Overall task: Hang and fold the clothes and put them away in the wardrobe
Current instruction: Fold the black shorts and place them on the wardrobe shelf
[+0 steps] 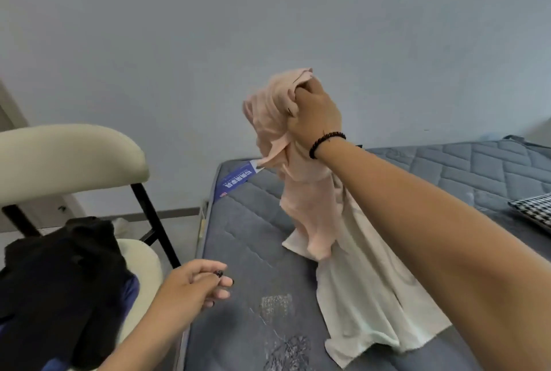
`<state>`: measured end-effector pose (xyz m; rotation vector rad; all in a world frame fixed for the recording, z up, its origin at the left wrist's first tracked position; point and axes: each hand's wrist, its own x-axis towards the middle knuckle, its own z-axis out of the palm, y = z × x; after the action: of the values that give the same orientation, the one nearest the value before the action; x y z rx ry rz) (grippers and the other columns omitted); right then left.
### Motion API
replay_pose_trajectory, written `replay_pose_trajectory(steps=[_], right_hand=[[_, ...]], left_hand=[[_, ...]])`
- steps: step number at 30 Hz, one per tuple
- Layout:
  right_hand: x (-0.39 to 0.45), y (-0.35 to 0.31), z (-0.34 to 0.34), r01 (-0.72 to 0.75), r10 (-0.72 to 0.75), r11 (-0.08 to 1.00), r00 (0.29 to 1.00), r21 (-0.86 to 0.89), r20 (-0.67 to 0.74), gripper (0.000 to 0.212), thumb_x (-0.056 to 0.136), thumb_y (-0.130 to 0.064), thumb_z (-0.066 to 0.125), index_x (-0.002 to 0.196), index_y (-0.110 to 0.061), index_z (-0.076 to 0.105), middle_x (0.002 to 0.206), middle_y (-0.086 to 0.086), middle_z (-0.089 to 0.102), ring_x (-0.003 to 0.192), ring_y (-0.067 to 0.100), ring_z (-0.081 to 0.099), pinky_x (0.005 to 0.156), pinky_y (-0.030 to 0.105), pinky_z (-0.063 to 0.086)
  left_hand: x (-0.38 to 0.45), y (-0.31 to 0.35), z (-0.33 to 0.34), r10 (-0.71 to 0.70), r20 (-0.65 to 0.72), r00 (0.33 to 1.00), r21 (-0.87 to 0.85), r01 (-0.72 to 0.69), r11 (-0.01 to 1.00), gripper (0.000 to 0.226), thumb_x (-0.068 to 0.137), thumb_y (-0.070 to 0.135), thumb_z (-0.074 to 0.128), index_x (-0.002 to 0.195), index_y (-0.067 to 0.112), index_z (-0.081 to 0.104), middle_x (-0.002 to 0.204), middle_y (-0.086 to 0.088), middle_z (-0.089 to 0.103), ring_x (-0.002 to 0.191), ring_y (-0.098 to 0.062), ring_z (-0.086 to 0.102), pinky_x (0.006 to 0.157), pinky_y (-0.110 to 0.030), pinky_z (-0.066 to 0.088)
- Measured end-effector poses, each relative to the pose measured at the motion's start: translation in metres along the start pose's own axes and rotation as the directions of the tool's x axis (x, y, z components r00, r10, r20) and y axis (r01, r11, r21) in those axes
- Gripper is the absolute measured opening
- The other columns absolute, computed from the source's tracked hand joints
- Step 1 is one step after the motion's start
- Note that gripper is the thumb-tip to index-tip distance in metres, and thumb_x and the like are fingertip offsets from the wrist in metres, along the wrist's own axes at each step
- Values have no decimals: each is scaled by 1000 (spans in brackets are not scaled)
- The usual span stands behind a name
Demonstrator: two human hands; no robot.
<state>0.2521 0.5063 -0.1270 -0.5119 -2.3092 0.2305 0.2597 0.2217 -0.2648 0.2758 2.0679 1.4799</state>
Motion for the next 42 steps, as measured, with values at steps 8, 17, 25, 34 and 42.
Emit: replay_pose_trajectory(steps=[8, 17, 25, 34, 42], right_hand=[[-48, 4, 156, 142, 122, 942, 697, -304, 706, 47, 90, -19, 52, 135, -12, 40, 136, 14, 39, 121, 34, 43, 93, 39, 41], [-145, -46, 208, 13, 192, 972, 523, -233, 830, 45, 85, -23, 52, 127, -11, 37, 135, 14, 27, 118, 34, 36, 96, 41, 38], [-166, -202, 223, 168, -473, 848, 667, 503, 575, 70, 88, -19, 57, 147, -16, 19, 148, 2, 22, 133, 23, 33, 109, 34, 36], [-244, -275, 316, 51, -434, 891, 387, 451, 813, 81, 80, -54, 62, 145, -22, 24, 146, -6, 21, 130, 18, 34, 106, 35, 39], [-242, -277, 338, -220, -275, 853, 580, 473, 767, 12, 88, -23, 54, 98, -19, 59, 105, -5, 53, 91, 13, 54, 80, 23, 47]], left_hand=[[31, 2, -51, 21, -76, 997, 18, -20, 1000, 22, 93, 0, 48, 98, 9, 67, 82, -6, 76, 66, -13, 69, 55, -16, 48], [25, -65, -109, -86, -195, 977, 1, 88, 996, 23, 94, 1, 49, 98, 13, 67, 84, -3, 76, 73, -16, 71, 64, -23, 50], [24, -128, -186, -84, -531, 843, -83, 48, 995, 26, 92, -1, 51, 92, 18, 69, 80, 3, 75, 80, -13, 71, 68, -26, 50], [49, -179, -254, -57, -782, 621, 14, 108, 994, 20, 92, 9, 55, 100, 26, 58, 110, 5, 57, 97, -11, 58, 78, -28, 47], [116, -180, -298, -455, -626, 633, -655, -109, 748, 40, 98, 9, 51, 136, -1, 44, 118, -11, 54, 96, -22, 63, 84, -33, 52]])
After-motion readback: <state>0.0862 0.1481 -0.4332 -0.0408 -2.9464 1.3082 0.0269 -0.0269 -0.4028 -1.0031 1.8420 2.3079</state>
